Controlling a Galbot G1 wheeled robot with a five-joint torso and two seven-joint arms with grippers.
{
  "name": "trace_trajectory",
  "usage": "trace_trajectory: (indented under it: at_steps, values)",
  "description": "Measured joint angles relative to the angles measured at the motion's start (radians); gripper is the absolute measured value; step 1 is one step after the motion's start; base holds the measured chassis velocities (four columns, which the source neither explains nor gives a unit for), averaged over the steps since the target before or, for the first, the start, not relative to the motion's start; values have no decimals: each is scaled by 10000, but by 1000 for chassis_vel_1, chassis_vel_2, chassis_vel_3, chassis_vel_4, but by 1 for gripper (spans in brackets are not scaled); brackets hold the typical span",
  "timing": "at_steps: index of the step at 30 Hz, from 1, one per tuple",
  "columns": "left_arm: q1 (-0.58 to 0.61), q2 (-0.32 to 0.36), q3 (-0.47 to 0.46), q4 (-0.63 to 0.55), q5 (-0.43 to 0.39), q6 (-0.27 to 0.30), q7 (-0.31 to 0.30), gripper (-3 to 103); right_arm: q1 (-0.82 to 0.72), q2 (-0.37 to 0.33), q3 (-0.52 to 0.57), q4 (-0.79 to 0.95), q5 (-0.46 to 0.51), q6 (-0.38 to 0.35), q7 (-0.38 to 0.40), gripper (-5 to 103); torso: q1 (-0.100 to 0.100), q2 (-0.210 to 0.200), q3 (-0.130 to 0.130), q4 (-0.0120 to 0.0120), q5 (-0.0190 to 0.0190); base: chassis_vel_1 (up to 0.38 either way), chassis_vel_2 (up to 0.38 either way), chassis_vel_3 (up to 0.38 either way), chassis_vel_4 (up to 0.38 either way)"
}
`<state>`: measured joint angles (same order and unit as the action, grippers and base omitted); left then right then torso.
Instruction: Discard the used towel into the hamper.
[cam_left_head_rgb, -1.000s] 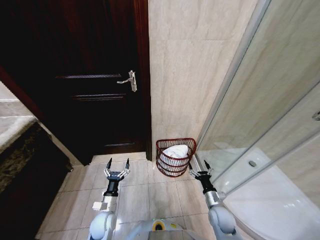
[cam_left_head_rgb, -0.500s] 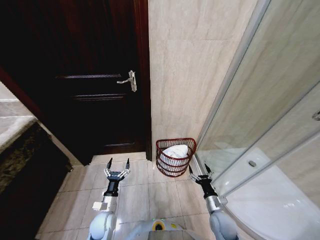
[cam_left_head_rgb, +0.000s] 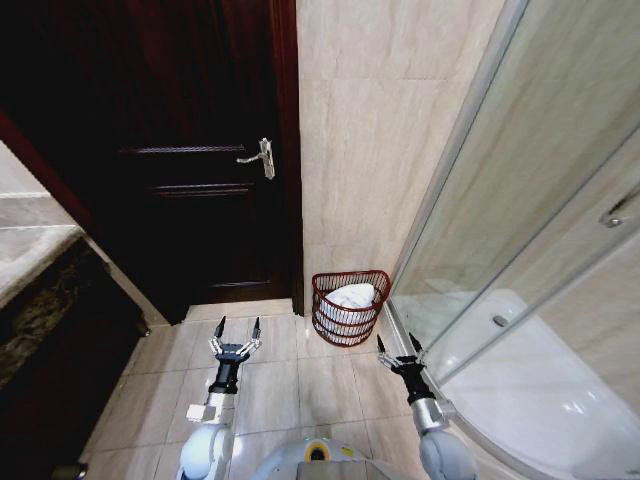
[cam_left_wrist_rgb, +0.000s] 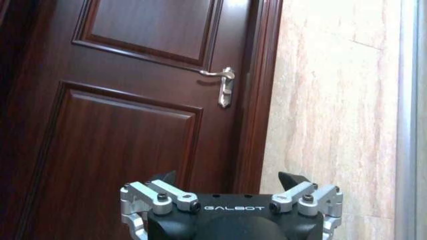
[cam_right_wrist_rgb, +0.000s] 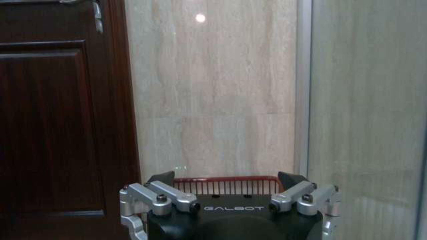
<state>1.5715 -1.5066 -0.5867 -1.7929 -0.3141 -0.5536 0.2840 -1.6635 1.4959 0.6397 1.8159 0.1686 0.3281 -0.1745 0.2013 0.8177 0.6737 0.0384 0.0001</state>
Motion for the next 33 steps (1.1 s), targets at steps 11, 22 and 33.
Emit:
trace_trajectory:
  at_steps: [11,22,33]
  values:
    - [25,-41,13,-27,7,-26,76,100,-182,13,-125,-45,38,133,-13,100,1,0,0,0,0,86,-81,-66,78]
    - [20,-72,20,-44,-2,-60,116,100,-321,15,-159,-42,-3,220,-30,100,0,0,0,-1,-2,116,-112,-114,105]
    - [89,-112,27,-174,13,-62,172,100,-506,15,-160,23,32,372,-30,100,0,0,0,0,-3,121,-112,-113,115]
